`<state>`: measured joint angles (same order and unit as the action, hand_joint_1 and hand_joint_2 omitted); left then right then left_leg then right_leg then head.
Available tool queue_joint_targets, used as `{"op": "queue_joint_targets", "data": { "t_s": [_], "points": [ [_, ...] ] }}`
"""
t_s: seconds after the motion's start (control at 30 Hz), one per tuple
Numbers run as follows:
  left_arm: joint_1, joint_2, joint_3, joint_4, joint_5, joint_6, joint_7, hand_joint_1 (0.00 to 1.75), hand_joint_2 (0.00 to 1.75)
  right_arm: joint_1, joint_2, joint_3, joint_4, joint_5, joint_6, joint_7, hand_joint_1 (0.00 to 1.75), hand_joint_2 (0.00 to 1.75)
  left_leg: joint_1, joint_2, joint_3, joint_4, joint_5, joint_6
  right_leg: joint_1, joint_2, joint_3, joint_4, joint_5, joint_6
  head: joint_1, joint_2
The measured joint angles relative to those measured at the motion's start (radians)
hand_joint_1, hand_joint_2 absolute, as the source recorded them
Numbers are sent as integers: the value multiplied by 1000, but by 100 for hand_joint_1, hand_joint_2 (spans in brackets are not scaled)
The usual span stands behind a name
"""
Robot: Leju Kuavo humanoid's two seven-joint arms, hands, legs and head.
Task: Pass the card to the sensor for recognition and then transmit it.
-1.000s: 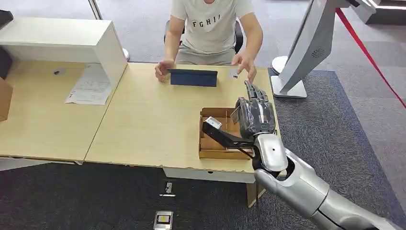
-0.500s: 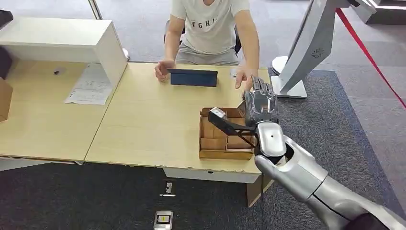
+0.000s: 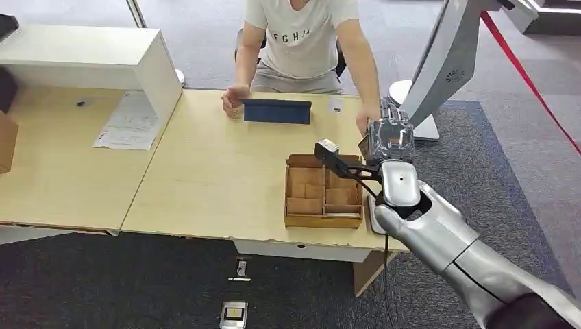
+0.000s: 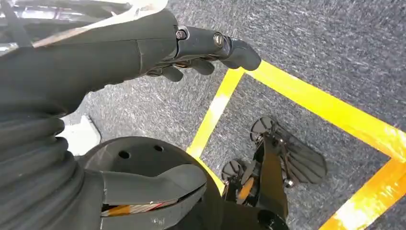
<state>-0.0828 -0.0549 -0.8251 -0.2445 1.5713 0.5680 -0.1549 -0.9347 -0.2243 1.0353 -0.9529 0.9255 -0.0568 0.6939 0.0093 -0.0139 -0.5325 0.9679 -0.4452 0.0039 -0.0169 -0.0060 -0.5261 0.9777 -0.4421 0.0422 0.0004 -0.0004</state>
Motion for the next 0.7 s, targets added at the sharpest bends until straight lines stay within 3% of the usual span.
{"op": "queue_joint_targets", "data": {
  "t_s": [0.07,0.1,0.33,0.37,0.4,0.53,0.7],
  "points": [
    [0,-2,0,0,0,3,-2,0,175,-2,2,0,9,-1,0,0,175,175,0,0,0,0,0,0,0,0,0,0,0,0,0,0],
    [0,-2,0,0,0,4,-3,0,0,-2,3,0,13,-2,0,0,175,175,0,0,0,0,0,0,0,0,0,0,0,0,0,0],
    [0,-5,0,0,0,9,-6,0,0,-4,8,0,32,-4,-2,0,175,175,0,0,0,0,0,0,0,0,0,0,0,0,0,0],
    [0,-5,0,0,0,9,-7,0,0,-5,8,0,34,-4,-2,0,7,175,0,0,0,0,0,0,0,0,0,0,0,0,0,0],
    [0,-5,0,0,0,9,-8,0,0,-6,8,0,37,-4,-2,0,0,0,0,0,0,0,0,0,0,0,0,0,0,0,0,0],
    [0,-5,2,0,0,9,-15,0,0,-8,8,0,43,18,-28,-1,0,0,0,0,0,0,0,0,0,0,0,0,0,0,0,0],
    [0,-5,3,0,0,8,-16,0,0,-15,7,0,46,19,-10,-5,0,0,0,0,0,0,0,0,0,0,0,0,0,0,0,0]
  ]
}}
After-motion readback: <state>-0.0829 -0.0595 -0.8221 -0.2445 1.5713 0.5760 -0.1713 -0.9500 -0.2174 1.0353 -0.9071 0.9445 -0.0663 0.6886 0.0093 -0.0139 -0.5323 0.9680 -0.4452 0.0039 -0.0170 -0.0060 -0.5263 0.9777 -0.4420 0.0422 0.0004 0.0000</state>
